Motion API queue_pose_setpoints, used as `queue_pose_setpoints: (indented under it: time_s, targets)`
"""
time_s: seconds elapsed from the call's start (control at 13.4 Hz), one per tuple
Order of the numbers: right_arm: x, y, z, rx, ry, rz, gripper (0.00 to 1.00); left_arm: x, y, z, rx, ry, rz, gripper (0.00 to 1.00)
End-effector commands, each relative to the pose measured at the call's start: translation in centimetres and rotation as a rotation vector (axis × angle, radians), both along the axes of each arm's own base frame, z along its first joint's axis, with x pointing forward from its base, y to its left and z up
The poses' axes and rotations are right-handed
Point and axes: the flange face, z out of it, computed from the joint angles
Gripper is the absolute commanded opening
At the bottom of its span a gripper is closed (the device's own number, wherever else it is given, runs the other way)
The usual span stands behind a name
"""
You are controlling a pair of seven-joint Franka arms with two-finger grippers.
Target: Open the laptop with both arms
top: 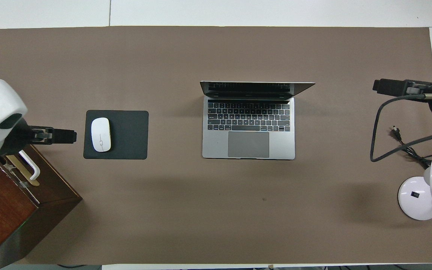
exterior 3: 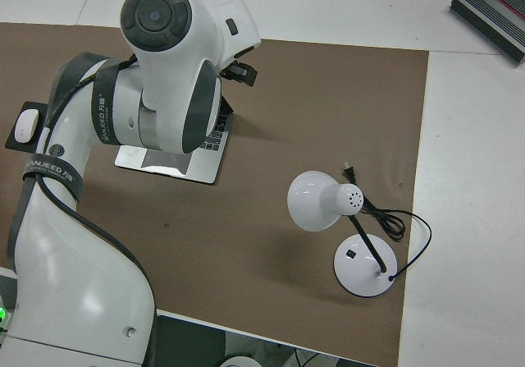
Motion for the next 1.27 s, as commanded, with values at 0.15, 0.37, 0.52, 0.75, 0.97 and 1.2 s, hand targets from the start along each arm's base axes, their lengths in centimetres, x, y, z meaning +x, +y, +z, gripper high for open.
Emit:
queue_pose_setpoints:
  time_s: [0.15, 0.37, 0.52, 0.75, 0.97, 1.2]
  targets:
    - [2.4, -1.1, 3.1, -0.155, 0.201, 0.095, 1.00, 1.0, 4.1, 4.3, 0.043, 0.012, 0.063, 1.00]
    - [3.0, -2.1, 4.0, -0.173, 0.291, 0.078, 1.00, 2.0, 4.5, 6.1, 0.086, 0.031, 0.057, 1.00]
    - [3.1, -2.2, 3.5, -0.163, 0.316, 0.079, 1.00, 2.1, 4.5, 6.6, 0.084, 0.025, 0.058, 1.00]
    - [3.3, -1.8, 2.3, -0.155, 0.311, 0.089, 1.00, 1.6, 4.3, 5.8, 0.086, 0.072, 0.053, 1.00]
    - [4.9, -2.0, 1.8, -0.132, 0.270, 0.084, 1.00, 1.2, 4.3, 5.5, 0.088, 0.098, 0.052, 1.00]
    - [5.4, -1.8, 3.4, -0.121, 0.246, 0.085, 1.00, 1.3, 4.4, 5.5, 0.087, 0.097, 0.053, 1.00]
